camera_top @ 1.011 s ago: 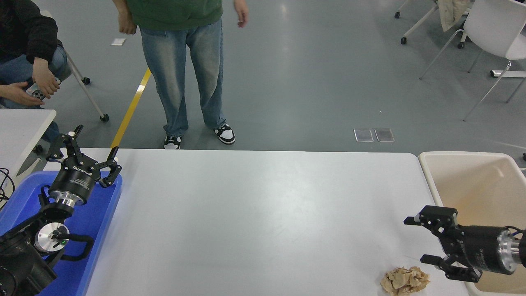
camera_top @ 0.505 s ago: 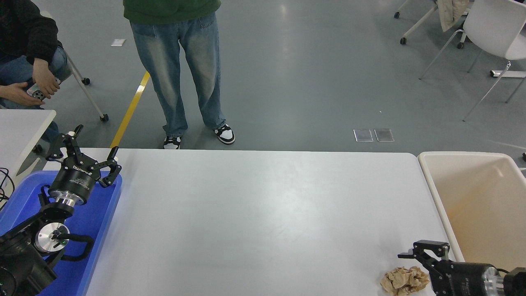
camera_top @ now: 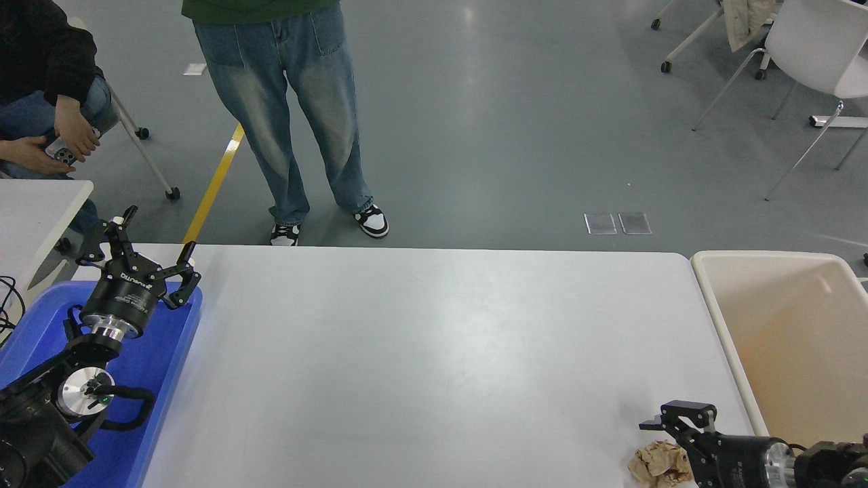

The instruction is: Clean the table surface

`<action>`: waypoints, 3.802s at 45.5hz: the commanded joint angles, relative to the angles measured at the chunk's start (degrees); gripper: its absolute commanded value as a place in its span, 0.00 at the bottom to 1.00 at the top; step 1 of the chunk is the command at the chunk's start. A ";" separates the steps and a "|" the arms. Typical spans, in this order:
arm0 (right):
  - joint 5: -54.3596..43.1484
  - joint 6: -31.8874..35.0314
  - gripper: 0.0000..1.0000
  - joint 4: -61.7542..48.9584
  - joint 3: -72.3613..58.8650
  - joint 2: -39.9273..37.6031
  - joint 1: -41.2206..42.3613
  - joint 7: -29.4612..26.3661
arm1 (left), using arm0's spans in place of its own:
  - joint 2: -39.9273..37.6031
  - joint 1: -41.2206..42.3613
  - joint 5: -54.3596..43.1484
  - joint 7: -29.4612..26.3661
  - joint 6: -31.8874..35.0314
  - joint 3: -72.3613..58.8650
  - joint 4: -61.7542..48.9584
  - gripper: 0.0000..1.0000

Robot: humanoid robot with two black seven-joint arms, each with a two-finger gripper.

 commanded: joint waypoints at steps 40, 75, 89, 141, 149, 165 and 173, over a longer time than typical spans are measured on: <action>-3.22 -2.96 0.99 -5.11 0.31 4.21 0.78 -0.19 | 0.00 0.00 0.00 0.00 0.00 -0.03 0.01 1.00; -3.57 -5.68 0.86 -6.43 0.04 6.67 0.69 0.07 | 0.00 0.00 0.00 0.00 0.00 0.06 -0.08 1.00; -3.66 -5.77 0.77 -6.43 -0.31 6.67 0.60 0.16 | 0.00 0.00 0.00 0.00 0.00 -0.03 0.01 1.00; -5.77 5.30 0.00 -1.34 3.20 -3.95 2.18 -0.72 | 0.00 0.00 0.00 0.00 0.00 0.06 -0.08 1.00; -5.59 5.48 0.00 5.07 5.22 -11.51 2.27 -0.72 | 0.00 0.00 0.00 0.00 0.00 0.06 -0.08 1.00; 1.87 8.82 0.00 10.18 10.85 -23.73 4.38 -0.72 | 0.00 0.00 0.00 0.00 0.00 -0.03 0.01 1.00; 5.65 8.82 0.00 8.86 13.05 -25.58 6.40 -0.72 | 0.00 0.00 0.00 0.00 0.00 -0.03 -0.08 1.00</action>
